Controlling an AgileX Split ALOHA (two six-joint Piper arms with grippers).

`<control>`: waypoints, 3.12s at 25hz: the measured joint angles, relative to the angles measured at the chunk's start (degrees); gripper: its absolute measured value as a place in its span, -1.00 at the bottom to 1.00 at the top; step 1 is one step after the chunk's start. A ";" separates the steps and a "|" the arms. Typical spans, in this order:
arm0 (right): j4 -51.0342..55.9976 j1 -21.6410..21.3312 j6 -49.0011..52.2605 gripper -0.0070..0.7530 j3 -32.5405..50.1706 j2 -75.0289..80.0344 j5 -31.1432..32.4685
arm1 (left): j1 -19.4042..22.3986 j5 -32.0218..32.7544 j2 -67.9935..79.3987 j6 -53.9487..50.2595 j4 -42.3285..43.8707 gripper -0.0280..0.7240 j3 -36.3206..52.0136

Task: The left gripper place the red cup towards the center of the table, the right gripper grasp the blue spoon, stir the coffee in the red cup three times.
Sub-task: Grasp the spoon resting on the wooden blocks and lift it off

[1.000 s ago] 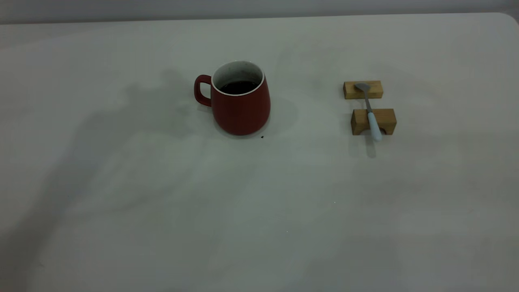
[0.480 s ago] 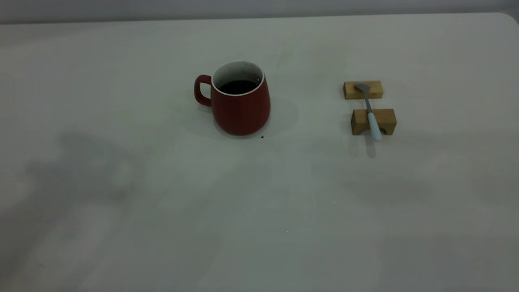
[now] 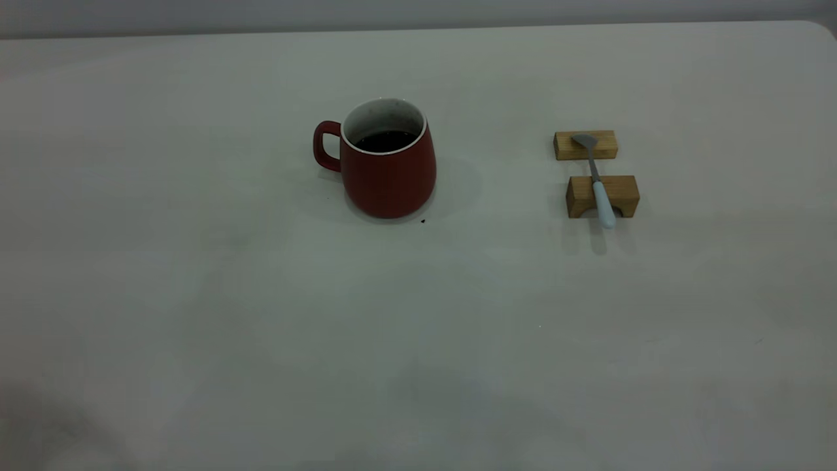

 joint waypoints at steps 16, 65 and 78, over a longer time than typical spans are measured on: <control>0.00 0.00 0.00 -0.36 0.00 0.00 0.00 | 0.00 -0.77 -39.49 0.52 0.00 0.26 12.67; 35.51 0.00 -27.60 0.51 -11.14 67.20 -25.98 | 13.67 0.09 -46.97 0.42 -0.02 0.26 12.67; 38.05 12.52 -26.31 0.51 -27.82 105.72 -31.87 | 13.67 0.09 -46.97 0.42 -0.02 0.26 12.67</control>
